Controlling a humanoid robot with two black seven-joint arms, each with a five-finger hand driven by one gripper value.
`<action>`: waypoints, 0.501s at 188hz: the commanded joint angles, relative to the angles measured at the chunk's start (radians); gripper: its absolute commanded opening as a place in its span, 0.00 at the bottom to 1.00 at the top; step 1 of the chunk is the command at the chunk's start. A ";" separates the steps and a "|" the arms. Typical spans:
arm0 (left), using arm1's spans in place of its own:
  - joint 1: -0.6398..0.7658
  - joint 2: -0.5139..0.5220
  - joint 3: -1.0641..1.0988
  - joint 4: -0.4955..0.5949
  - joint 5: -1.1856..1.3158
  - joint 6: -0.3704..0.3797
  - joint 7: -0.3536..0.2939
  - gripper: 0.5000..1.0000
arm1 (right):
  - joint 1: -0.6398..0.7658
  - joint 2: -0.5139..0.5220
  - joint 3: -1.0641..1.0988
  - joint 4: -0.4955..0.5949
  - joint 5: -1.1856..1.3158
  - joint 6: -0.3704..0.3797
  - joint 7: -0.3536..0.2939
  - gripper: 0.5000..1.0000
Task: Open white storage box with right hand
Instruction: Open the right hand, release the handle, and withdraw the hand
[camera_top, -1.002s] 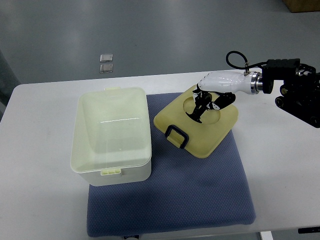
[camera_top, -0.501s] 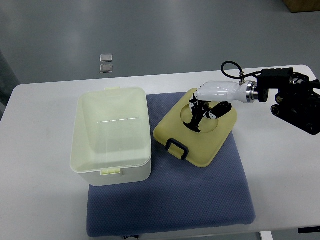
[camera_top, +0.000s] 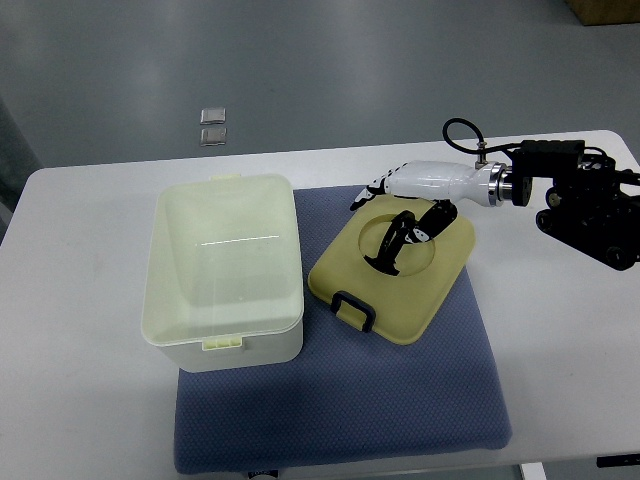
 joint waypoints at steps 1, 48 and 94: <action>0.000 0.000 0.000 0.000 0.000 0.000 0.000 1.00 | 0.000 -0.003 0.001 0.000 0.031 0.001 0.000 0.78; 0.000 0.000 0.000 0.000 -0.001 0.000 0.000 1.00 | 0.000 -0.015 0.002 0.000 0.126 0.082 0.000 0.83; 0.000 0.000 0.000 0.000 -0.001 0.000 0.000 1.00 | 0.003 -0.015 0.005 0.000 0.376 0.139 0.000 0.83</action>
